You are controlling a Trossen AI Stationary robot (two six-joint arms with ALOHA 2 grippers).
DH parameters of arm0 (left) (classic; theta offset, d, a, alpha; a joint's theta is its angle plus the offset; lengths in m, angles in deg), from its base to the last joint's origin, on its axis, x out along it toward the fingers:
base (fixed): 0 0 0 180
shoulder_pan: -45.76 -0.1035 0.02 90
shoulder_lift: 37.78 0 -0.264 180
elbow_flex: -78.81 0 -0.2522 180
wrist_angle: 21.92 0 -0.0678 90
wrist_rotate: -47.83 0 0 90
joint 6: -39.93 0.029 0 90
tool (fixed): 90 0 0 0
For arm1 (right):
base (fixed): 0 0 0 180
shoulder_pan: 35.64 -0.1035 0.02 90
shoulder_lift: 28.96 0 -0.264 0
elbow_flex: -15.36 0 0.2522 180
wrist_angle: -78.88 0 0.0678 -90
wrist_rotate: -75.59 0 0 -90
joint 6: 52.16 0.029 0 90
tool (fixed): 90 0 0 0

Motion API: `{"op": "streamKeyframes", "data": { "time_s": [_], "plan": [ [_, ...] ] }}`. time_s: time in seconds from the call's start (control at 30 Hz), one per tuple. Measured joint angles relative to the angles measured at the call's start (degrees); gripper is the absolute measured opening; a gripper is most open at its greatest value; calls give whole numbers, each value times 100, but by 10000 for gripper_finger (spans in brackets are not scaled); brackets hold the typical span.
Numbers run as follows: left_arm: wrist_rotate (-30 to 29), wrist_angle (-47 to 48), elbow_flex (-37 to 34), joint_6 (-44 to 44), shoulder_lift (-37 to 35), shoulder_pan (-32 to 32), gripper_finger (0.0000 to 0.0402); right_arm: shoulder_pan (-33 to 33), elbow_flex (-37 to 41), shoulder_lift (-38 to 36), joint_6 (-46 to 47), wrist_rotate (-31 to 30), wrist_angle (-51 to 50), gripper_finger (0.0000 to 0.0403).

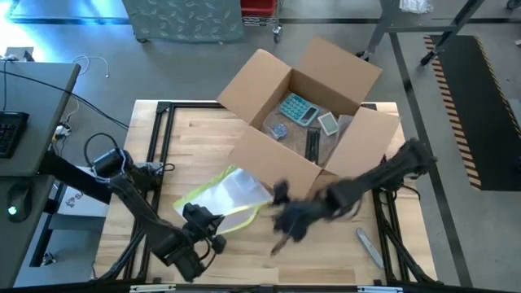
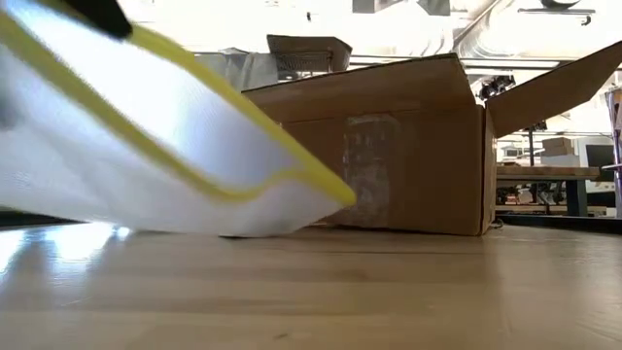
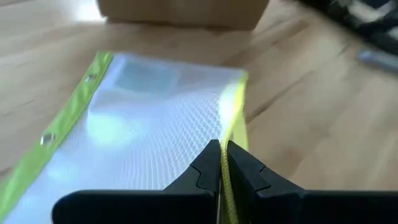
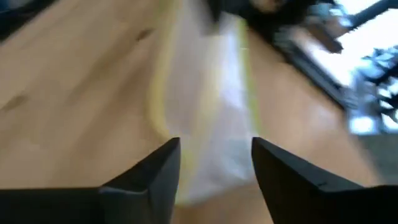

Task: Unpack boxes
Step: Put the green playing cards box into the transparent zipper bag

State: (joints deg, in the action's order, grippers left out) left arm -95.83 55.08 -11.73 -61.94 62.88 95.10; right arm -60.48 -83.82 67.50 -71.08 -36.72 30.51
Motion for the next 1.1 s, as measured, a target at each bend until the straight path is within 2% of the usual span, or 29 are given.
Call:
{"op": "streamKeyframes", "data": {
  "time_s": [0.13,0.27,0.47,0.53,0.63,0.87,0.93,1.1],
  "plan": [
    [399,0,0,200,11,-227,0,791,-2,-928,5,202,-568,211],
    [410,82,0,438,11,-372,0,2055,-2,-1383,309,263,-1011,217],
    [459,536,0,570,-2,-623,0,4158,0,-1068,617,646,-1910,218],
    [505,620,0,744,-11,-722,0,4742,0,-871,781,745,-2143,219],
    [483,604,0,963,-11,-833,0,5428,1,-470,835,1241,-2481,230],
    [228,581,0,1153,-9,-927,0,6165,2,568,863,1381,-2859,271],
    [178,570,0,1117,-9,-927,0,6304,4,828,898,1220,-2993,285],
    [132,521,0,1061,-9,-914,0,6588,4,1303,1632,979,-3310,295]
  ]
}}
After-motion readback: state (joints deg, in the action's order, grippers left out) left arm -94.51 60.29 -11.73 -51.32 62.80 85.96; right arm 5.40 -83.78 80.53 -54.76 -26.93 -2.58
